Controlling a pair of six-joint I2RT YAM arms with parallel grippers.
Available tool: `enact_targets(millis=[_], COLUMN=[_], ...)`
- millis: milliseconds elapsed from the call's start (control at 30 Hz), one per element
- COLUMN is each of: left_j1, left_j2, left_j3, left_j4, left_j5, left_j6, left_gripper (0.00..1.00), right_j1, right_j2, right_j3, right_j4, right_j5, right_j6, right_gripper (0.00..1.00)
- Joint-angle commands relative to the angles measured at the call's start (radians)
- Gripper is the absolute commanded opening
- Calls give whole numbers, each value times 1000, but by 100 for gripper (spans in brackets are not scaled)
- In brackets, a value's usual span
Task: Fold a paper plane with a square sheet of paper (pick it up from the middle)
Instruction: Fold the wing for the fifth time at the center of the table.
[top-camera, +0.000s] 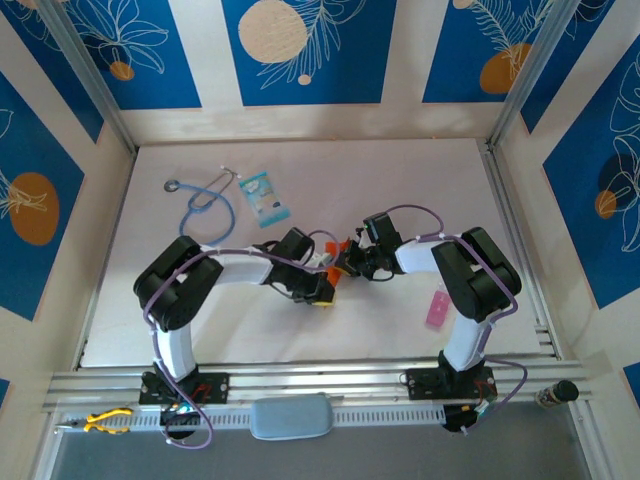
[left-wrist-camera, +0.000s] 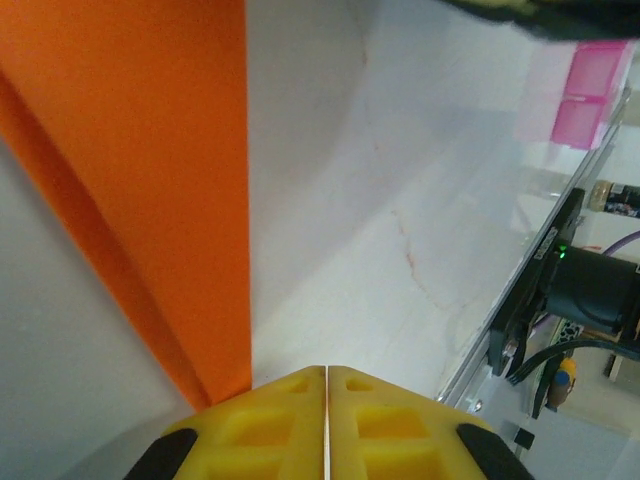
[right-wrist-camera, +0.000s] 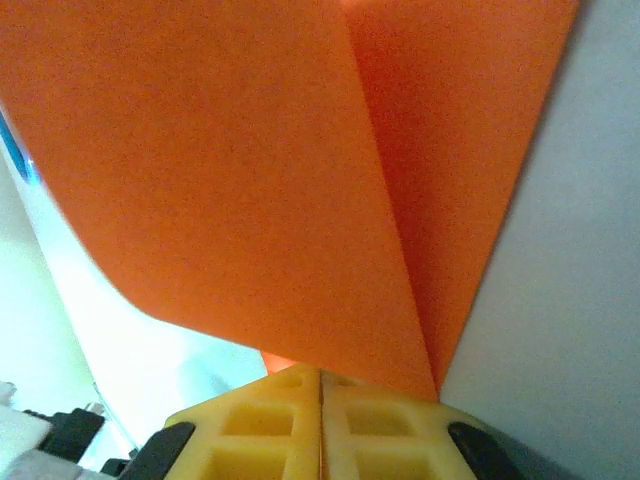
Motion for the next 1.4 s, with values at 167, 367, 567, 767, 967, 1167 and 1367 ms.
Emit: enact_targets(millis=[167,367,567,767,967,1167,1367], left_j1=[-10,-10,-3,12,20,19,19], left_j2=[-31,-122,-184,-64,31,80,98], left_j3=[-97,-112,-65,59,169,195,156], left_j4=[-99,-81,-8,29,-33,-95,-106], left_j5=[-9,-25,-70,-80,-159,-228,-262], left_j6=[74,76,44,9,15,57,80], left_gripper=[9,8,8,9,9,8,6], right_j1=[7,9,9,9,10,10,11], right_j2=[39,38,38,47,45,42,40], right_j3=[-15,-15,-14,-9,-7,-5,-8], right_j4=[-103,-103,-105,-98,-97,-99,-93], right_j5=[57,58,56,49,48,44,42], right_j6=[-10,-8,-8,-6,-8,-9,-7], right_gripper=[8,8,8,8,8,8,8])
